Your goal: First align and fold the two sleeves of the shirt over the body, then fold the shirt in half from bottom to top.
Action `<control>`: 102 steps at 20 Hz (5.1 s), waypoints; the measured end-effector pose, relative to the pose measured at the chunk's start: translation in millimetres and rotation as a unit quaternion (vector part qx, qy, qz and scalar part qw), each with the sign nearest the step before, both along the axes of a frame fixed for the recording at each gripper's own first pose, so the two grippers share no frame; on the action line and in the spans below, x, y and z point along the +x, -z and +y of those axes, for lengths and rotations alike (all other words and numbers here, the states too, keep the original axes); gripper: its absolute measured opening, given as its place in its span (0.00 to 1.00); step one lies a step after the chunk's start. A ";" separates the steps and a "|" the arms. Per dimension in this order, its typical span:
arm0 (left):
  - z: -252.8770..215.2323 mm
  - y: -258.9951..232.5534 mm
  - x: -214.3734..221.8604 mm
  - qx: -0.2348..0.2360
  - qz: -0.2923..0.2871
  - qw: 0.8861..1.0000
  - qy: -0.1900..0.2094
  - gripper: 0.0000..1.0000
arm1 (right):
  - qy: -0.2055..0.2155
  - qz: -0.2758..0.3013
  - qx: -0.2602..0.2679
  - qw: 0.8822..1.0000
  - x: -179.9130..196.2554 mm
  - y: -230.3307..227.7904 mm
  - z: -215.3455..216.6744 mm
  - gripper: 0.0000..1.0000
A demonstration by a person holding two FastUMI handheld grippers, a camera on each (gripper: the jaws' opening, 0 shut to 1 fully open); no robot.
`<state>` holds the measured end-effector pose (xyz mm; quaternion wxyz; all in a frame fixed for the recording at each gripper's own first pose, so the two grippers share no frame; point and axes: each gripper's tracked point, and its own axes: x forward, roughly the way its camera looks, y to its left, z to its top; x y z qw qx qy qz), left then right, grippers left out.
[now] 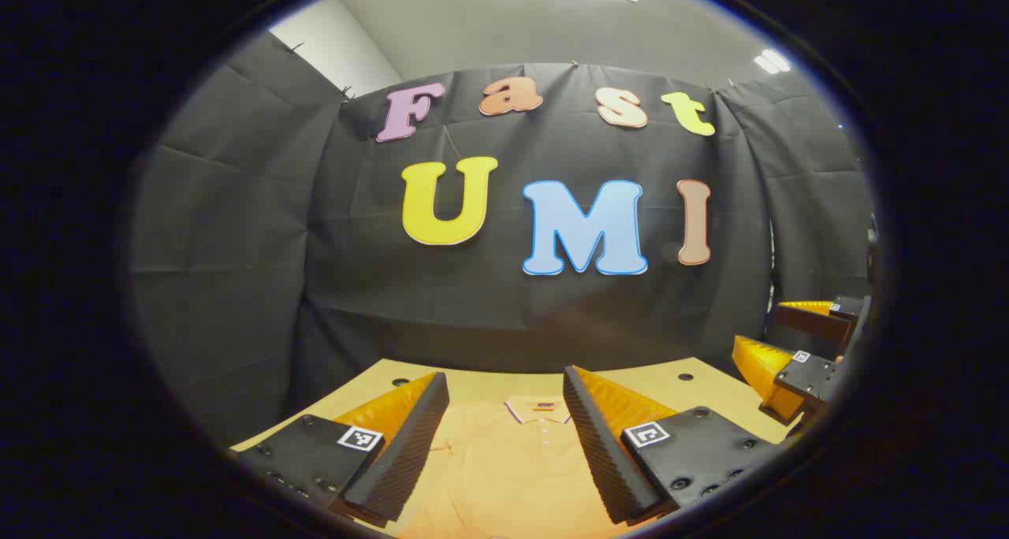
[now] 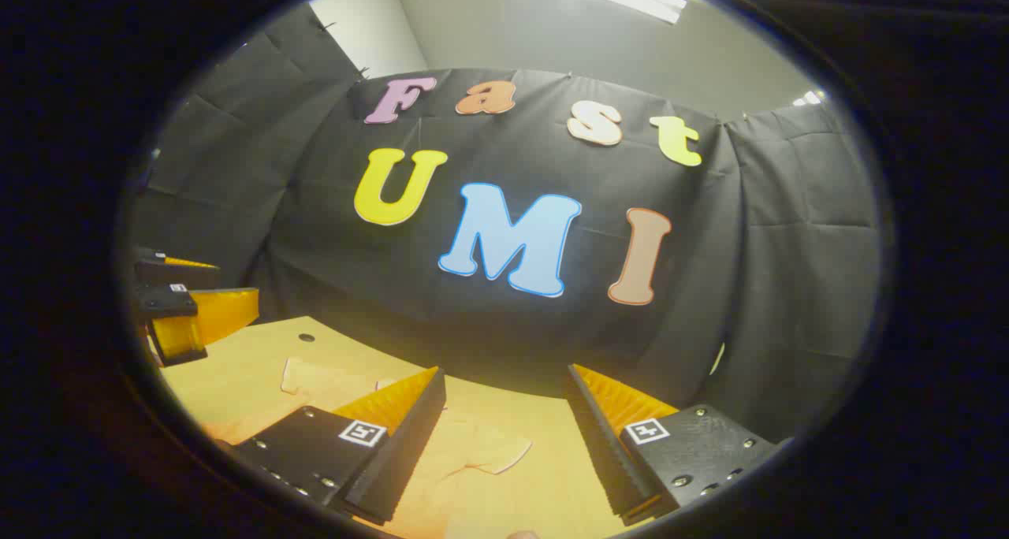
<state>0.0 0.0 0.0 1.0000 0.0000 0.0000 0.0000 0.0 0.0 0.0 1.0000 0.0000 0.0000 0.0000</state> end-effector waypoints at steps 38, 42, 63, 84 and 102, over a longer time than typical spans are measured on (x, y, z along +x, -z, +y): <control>60.2 47.4 89.1 0.018 0.063 0.997 -0.030 0.96 | 0.041 0.262 0.116 0.957 169.5 221.4 -24.9 0.96; 62.8 52.7 90.2 0.016 0.069 0.997 -0.040 0.94 | 0.037 0.298 0.126 0.946 182.1 254.4 -17.5 0.96; 66.0 70.6 69.3 0.008 0.091 0.993 -0.072 0.96 | 0.032 0.395 0.176 0.901 204.5 335.7 -6.8 0.86; 62.1 64.1 45.8 0.011 0.081 0.993 -0.088 0.94 | -0.018 0.341 0.135 0.930 226.1 268.3 19.7 0.06; 113.8 77.0 44.1 -0.012 0.089 0.990 -0.113 0.96 | -0.108 0.342 0.068 0.931 227.3 258.7 116.1 0.07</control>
